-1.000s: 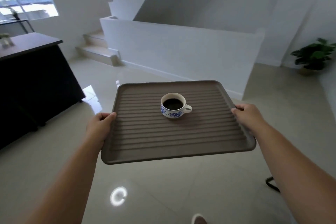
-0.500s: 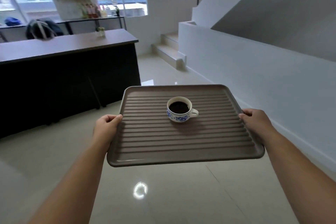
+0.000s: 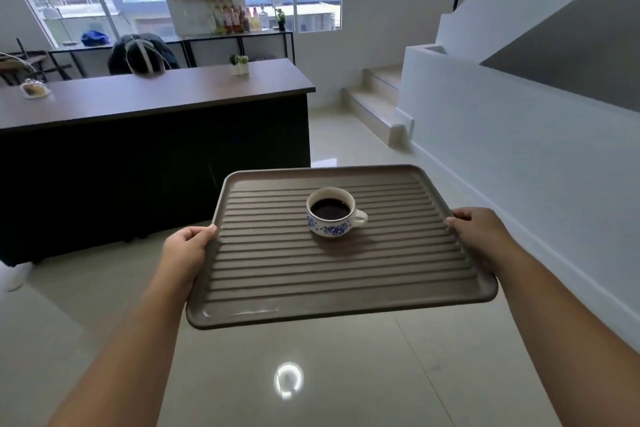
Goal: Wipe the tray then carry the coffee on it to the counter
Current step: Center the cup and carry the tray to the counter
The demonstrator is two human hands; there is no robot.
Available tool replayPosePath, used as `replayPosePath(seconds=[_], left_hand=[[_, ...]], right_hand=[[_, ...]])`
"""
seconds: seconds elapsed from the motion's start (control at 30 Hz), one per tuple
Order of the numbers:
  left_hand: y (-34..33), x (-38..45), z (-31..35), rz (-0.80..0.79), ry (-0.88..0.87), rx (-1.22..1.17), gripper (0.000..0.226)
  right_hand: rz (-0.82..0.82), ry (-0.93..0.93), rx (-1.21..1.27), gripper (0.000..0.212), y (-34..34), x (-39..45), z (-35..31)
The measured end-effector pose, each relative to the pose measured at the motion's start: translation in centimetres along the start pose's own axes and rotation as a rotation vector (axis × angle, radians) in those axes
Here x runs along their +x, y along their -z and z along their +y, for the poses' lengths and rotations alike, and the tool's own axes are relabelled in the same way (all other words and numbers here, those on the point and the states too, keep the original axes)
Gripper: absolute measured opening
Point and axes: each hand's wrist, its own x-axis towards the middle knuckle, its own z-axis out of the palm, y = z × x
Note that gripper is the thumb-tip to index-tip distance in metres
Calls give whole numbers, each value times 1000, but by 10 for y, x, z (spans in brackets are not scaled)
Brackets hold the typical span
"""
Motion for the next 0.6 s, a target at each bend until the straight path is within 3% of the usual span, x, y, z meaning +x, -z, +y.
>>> replayPosePath(seconds=[0.6], left_hand=[[-102,314,75,215,-3,72,29]], right_hand=[[-191,154,16,17,-126,375,-130]])
